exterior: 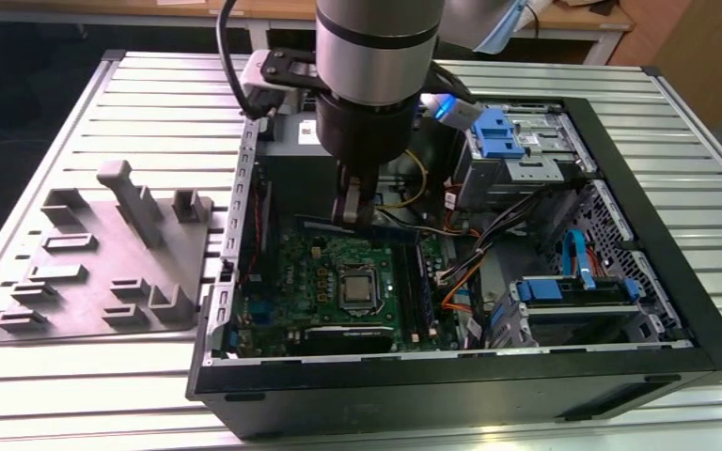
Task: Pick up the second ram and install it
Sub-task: 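Insert the second ram into the second slot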
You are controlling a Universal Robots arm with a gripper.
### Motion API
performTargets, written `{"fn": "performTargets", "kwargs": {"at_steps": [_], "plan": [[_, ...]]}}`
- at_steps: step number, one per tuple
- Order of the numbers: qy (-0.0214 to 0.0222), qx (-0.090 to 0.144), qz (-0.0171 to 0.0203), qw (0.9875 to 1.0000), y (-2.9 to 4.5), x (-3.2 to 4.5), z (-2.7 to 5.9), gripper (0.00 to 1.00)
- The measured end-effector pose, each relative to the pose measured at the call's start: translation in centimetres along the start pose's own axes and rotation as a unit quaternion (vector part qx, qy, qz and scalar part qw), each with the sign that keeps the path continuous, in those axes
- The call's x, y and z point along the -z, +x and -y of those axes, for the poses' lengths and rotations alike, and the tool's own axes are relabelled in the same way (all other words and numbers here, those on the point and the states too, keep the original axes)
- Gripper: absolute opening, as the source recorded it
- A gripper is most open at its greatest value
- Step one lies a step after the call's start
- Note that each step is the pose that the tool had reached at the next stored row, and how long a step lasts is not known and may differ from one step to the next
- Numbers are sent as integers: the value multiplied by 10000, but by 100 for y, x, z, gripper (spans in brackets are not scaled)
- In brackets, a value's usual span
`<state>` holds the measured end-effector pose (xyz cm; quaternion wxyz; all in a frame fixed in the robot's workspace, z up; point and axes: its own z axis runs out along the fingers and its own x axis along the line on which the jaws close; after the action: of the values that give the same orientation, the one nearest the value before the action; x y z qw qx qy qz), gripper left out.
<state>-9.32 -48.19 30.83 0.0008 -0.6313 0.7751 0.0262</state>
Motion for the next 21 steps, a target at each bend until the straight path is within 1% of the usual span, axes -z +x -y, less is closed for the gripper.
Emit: {"fn": "performTargets", "kwargs": {"at_steps": [3, 6, 9, 11, 13, 17, 19, 21], "plan": [[9, -270, 11, 9996, 0, -4, 0, 11], [19, -539, 22, 9985, 0, -8, 0, 11], [28, -816, 32, 9967, 0, -10, 0, 11], [34, -995, 40, 9950, 0, -11, 0, 11], [40, -1173, 47, 9931, 0, -13, 0, 11], [53, -1534, 61, 9881, 1, -15, 1, 11], [59, -1714, 68, 9852, 1, -17, 1, 11], [65, -1896, 75, 9818, 1, -18, 1, 11]]}}
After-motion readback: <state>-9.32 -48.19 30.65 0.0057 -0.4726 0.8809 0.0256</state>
